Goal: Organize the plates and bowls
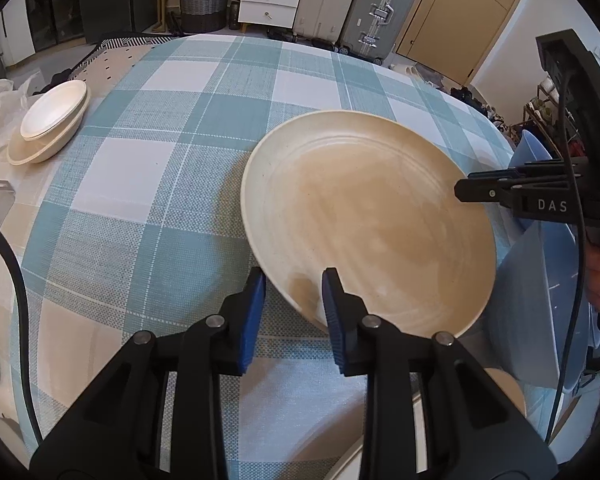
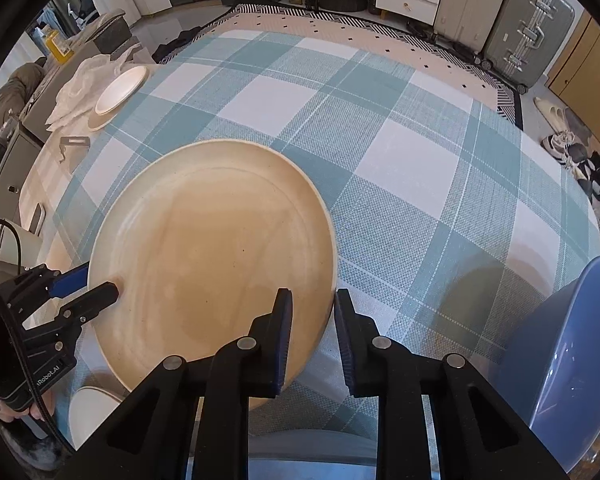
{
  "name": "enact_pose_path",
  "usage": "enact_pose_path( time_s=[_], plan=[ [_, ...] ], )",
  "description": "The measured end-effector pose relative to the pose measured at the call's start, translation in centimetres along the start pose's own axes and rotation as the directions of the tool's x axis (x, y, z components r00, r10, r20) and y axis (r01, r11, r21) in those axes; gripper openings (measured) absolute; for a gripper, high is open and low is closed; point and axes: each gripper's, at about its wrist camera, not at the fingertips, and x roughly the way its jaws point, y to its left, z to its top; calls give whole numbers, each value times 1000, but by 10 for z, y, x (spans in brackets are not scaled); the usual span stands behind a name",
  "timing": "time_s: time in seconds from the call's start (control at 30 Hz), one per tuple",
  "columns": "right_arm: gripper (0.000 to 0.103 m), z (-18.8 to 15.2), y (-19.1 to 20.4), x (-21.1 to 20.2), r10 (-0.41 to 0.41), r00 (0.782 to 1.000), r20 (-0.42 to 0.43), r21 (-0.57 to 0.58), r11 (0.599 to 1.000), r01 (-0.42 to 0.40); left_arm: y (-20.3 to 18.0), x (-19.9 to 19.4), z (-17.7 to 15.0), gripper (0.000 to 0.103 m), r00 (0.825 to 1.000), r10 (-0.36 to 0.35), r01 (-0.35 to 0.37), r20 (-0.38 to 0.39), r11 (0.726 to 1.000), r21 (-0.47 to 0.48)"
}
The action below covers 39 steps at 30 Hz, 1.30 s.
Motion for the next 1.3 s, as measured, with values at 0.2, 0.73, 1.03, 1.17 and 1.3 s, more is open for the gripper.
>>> enact_pose_path(
  time_s=[0.2, 0.73, 1.03, 1.17, 1.3],
  plan=[
    [22, -2, 9, -7, -2, 1000, 28, -9, 1000, 2, 6, -13, -1, 26, 1000, 5, -4, 28, 1000, -8],
    [22, -20, 30, -49, -12, 981, 192, -24, 1000, 17, 5, -62, -7, 26, 993, 22, -22, 119, 1000, -4],
    [22, -42, 38, -75, -15, 972, 233, -7, 1000, 18, -5, -101, -17, 26, 986, 12, -14, 166, 1000, 15],
    [22, -50, 42, -91, -25, 964, 264, 9, 1000, 24, -11, -120, -25, 26, 982, 9, -15, 188, 999, 31],
    [22, -60, 48, -107, -33, 957, 289, 20, 999, 28, -17, -138, -34, 26, 978, 5, -15, 206, 999, 46]
  ],
)
